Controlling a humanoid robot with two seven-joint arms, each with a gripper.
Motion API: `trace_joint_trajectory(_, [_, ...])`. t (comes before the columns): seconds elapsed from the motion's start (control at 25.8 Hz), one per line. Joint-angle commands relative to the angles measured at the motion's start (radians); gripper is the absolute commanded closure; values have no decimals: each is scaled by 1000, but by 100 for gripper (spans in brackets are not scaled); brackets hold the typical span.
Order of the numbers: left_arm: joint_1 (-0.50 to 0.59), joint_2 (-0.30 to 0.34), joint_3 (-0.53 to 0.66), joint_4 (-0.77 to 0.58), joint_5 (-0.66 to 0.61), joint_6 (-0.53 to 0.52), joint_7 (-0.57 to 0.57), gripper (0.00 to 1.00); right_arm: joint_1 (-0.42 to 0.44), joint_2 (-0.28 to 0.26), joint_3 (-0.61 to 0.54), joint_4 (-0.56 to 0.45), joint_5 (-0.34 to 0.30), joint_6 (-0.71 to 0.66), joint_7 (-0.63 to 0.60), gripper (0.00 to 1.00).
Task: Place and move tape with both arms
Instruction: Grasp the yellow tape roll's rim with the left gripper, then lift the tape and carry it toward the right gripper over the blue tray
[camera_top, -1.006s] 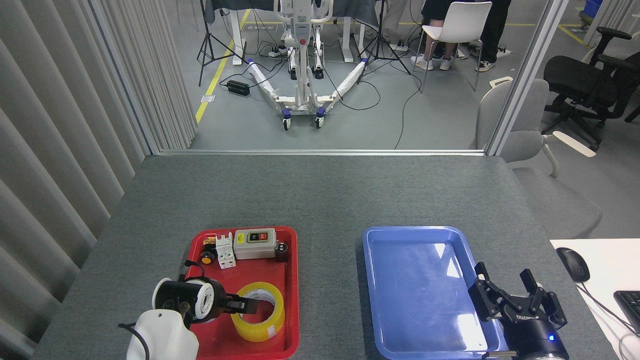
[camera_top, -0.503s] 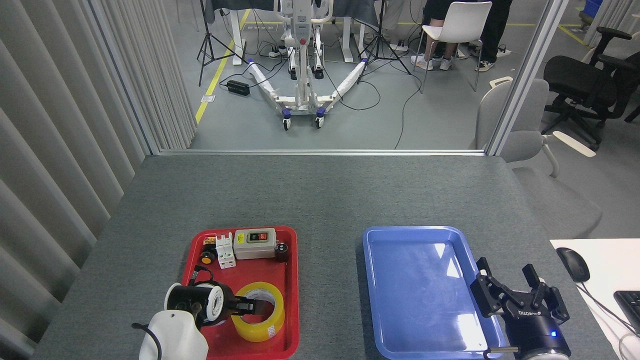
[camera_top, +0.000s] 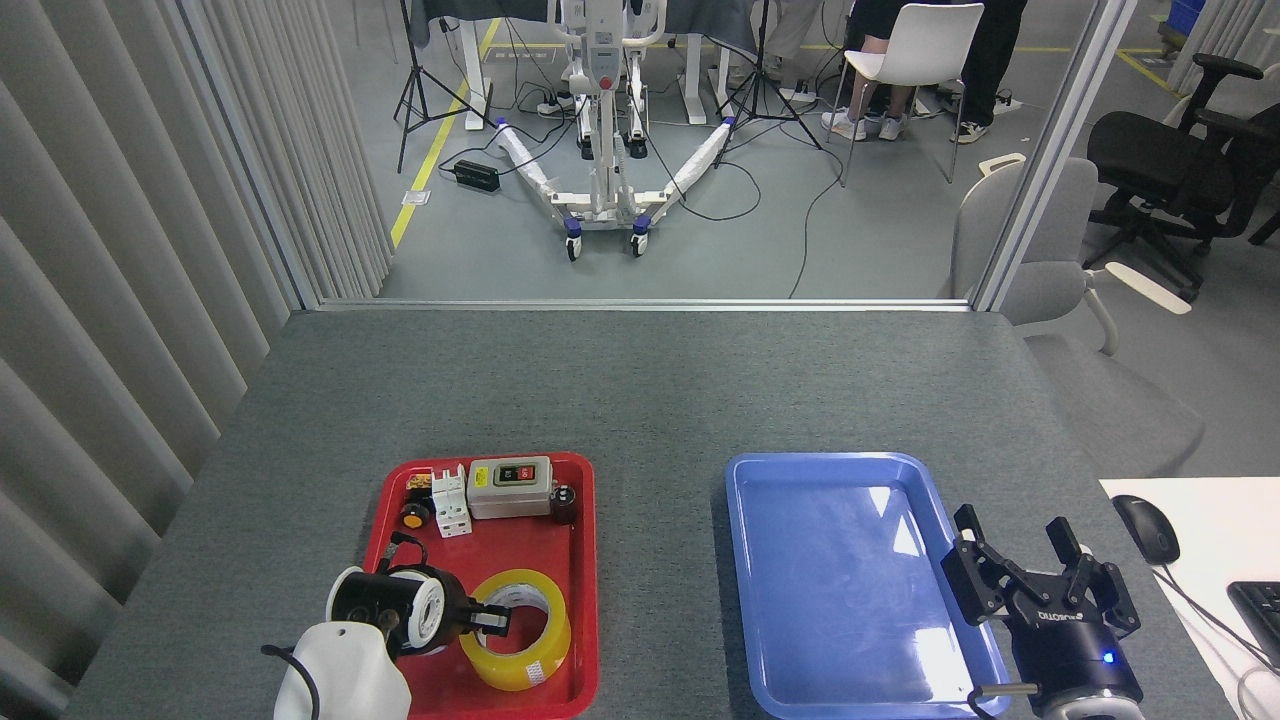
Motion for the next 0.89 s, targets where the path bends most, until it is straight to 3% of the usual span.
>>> trace_joint_trajectory(0.0, [1,2,2,-1,3,-27,-3,92,-3,2,0,0,0,0,1,0])
trace_joint_trajectory(0.12, [-1,0,10,-7,7,-25,-3,100,-1,2,0,0,0,0,1,0])
trace_joint_trajectory(0.31, [2,0,67,-28,142,-13,-1,100,-3,0,0,5,0,0,1,0])
trace_joint_trajectory(0.46, [19,0,93,-125,408,41,-56,100,-3,0,0,8,0,0,1,0])
trace_joint_trajectory(0.58, [27,-3,93,-157,675,52,-141,100,-11,-1,0,8,0,0,1,0])
trace_joint_trajectory(0.7, [27,-19,68,-156,935,45,-138,100,-26,-16,0,9,0,-2,1,0])
trace_joint_trajectory(0.85, [27,-79,7,-143,1109,55,-127,100,-26,-43,3,9,3,-83,-2,0])
